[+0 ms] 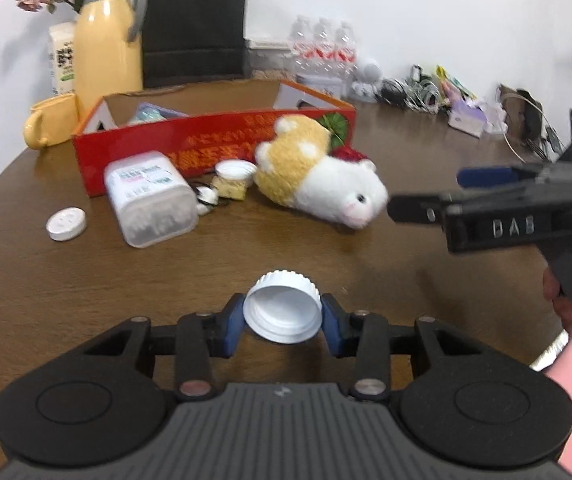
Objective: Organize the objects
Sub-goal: 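Grasp the white-and-yellow plush hamster with the right gripper while the left gripper holds the cap, then lower the cap and plush hamster into the box and open both grippers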
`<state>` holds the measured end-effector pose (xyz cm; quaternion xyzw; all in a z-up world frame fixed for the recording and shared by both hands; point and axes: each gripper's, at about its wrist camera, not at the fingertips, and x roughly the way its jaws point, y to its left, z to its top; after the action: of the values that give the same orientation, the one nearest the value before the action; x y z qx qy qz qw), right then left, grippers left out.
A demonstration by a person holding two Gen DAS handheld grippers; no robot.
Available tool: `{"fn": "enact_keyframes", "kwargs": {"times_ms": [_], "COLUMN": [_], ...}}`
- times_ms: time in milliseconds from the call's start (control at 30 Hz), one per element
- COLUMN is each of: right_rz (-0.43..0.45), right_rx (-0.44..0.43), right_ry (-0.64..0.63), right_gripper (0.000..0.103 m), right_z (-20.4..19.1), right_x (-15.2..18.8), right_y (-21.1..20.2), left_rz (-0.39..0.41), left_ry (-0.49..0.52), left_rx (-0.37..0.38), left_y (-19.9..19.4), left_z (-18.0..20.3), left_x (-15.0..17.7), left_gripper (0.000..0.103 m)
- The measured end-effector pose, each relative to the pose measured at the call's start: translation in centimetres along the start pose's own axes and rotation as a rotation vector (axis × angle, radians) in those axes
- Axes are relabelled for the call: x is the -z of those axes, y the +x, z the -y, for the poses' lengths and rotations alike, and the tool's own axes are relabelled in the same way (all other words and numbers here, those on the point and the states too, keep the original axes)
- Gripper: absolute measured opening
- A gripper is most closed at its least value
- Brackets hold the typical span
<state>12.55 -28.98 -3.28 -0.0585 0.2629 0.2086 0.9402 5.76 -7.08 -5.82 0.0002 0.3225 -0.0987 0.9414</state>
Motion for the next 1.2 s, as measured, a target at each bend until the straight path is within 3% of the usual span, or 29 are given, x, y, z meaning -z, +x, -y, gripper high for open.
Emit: {"fn": "enact_keyframes", "kwargs": {"times_ms": [400, 567, 767, 900, 1100, 1200], "right_rz": [0.022, -0.024, -0.063, -0.118, -0.064, -0.027], "right_rx": [-0.072, -0.072, -0.130, -0.125, -0.138, -0.137], "right_ry": [-0.045, -0.100, -0.127, -0.133, -0.145, -0.146], "right_gripper": [0.100, 0.090, 0.080, 0.064, 0.049, 0.048], "right_z": [-1.6, -2.5, -2.4, -2.5, -3.0, -3.3], "right_x": [-1.6, -2.5, -3.0, -3.1, -2.9, -3.4], "right_y": [3.8, 6.7, 8.9, 10.2, 8.6, 7.5], "left_rz": [0.092, 0.109, 0.119, 0.124, 0.133, 0.146], "left_ry": [-0.075, -0.086, -0.092, -0.103, -0.110, -0.103], "left_rx": [-0.075, -0.087, -0.071, -0.063, -0.061, -0.058], "left_y": [-1.2, -1.6, -1.6, -1.5, -1.3, -1.3], "left_z": [-4.2, -5.3, -6.0, -6.4, -7.1, -7.2], "left_x": [-1.4, -1.6, -1.5, -1.4, -1.7, -2.1], "left_gripper": [0.041, 0.041, 0.041, 0.041, 0.041, 0.041]}}
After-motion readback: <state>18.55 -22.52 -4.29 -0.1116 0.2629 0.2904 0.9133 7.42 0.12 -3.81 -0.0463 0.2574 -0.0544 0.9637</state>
